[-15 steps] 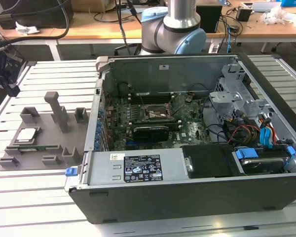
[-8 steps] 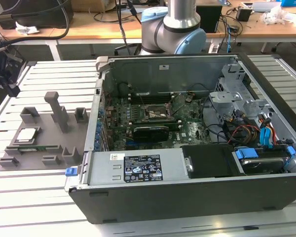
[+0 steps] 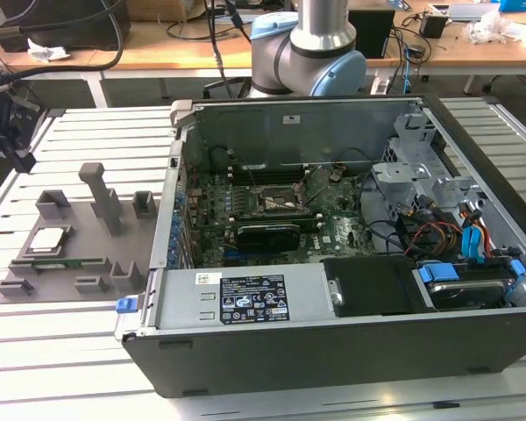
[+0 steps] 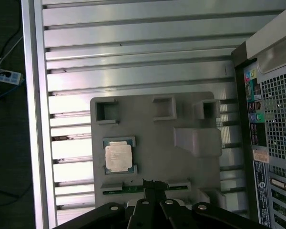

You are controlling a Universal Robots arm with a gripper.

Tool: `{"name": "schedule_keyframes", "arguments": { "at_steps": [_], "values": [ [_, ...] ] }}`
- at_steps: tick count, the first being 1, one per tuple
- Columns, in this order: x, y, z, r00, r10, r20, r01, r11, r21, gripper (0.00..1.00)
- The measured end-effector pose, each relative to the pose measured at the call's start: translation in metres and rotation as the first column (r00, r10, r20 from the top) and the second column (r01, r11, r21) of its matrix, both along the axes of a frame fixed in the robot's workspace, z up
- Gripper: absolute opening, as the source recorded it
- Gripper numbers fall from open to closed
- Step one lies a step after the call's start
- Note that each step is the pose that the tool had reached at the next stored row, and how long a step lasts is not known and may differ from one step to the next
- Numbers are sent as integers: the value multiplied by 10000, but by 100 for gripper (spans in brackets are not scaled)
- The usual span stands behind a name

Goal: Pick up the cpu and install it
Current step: 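Pick up the cpu and move it towards the insertion slot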

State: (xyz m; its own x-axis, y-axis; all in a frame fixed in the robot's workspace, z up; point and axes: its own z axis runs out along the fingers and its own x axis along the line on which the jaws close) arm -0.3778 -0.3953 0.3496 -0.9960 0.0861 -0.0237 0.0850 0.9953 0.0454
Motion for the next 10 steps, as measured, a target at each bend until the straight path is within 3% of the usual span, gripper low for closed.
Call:
{"name": "schedule_keyframes", "arguments": {
  "at_steps": [7, 10],
  "values": [
    [-40, -1, -105, 10000, 2, -2, -2, 10000, -1, 11],
    [-66, 0, -185, 10000, 1, -2, -1, 10000, -1, 11]
  ]
}}
